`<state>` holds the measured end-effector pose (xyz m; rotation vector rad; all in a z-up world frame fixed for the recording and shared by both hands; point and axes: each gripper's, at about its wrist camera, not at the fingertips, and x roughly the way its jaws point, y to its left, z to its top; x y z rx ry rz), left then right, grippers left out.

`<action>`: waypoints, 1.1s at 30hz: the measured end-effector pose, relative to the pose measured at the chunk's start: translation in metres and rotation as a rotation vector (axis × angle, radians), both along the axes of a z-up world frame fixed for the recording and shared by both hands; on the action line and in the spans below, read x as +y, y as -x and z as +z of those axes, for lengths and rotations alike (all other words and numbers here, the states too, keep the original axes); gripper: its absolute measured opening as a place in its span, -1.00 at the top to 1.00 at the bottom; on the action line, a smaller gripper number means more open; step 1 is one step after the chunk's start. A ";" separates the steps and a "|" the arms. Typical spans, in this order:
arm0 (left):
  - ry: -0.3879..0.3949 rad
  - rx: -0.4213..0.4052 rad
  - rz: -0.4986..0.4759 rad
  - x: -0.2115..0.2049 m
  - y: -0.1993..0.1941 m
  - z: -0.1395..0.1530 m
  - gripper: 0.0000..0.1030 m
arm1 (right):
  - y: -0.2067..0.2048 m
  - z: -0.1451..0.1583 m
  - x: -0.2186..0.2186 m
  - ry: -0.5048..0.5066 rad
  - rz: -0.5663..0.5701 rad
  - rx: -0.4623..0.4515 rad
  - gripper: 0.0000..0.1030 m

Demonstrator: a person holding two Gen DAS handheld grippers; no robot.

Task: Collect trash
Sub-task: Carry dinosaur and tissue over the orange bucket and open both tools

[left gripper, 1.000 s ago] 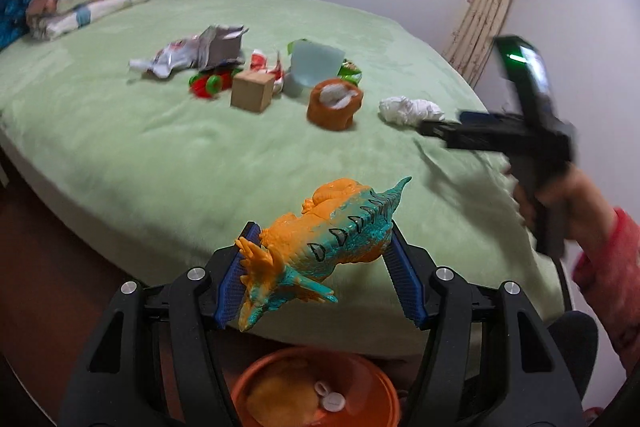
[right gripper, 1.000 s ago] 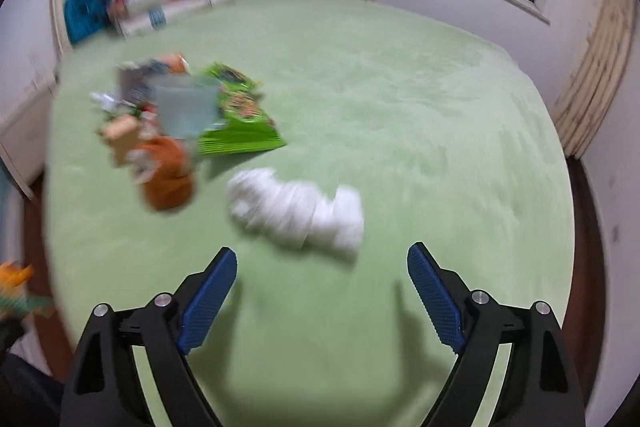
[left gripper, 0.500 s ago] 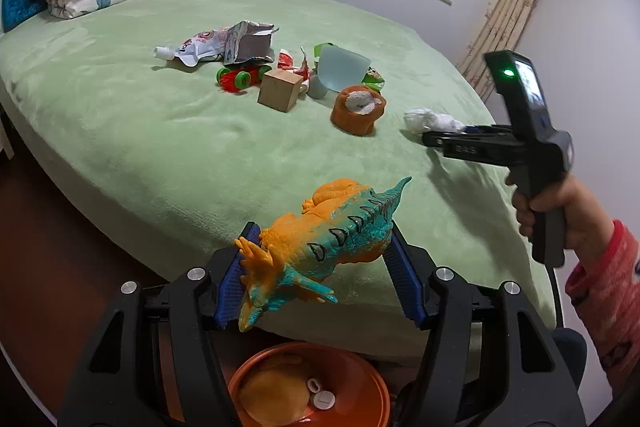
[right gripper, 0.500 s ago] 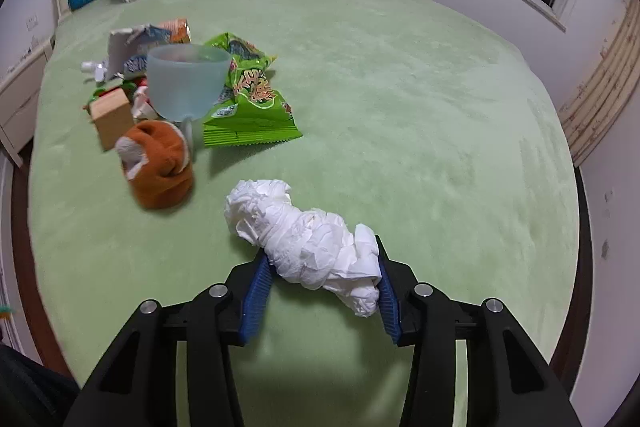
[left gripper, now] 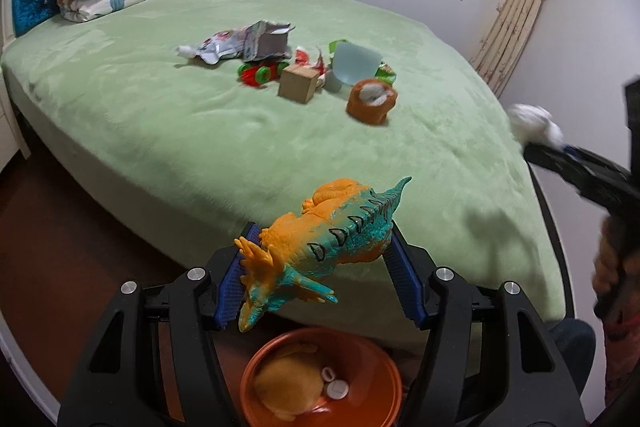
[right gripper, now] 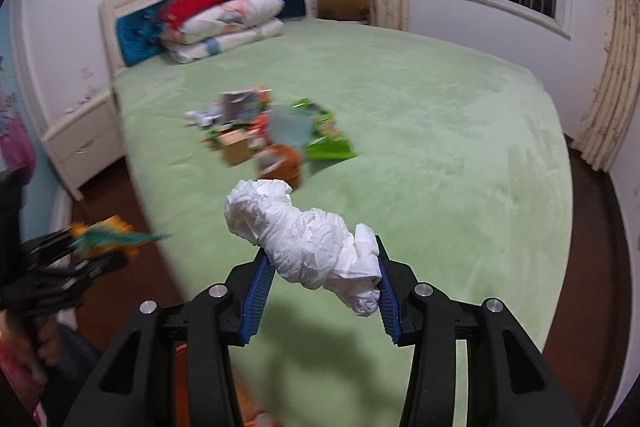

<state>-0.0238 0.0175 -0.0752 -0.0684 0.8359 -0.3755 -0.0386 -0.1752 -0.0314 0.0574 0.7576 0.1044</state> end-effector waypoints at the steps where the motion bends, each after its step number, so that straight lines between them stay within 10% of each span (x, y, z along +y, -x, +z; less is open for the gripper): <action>1: -0.005 0.004 0.000 0.001 0.004 -0.002 -0.18 | 0.011 -0.004 0.006 -0.007 0.012 0.003 0.10; 20: -0.173 0.440 0.094 0.001 0.050 -0.169 -0.18 | 0.066 -0.179 0.107 -0.027 0.167 0.420 0.09; 33: -0.238 0.507 0.089 -0.002 0.050 -0.198 -0.20 | 0.067 -0.202 0.116 0.018 0.149 0.485 -0.03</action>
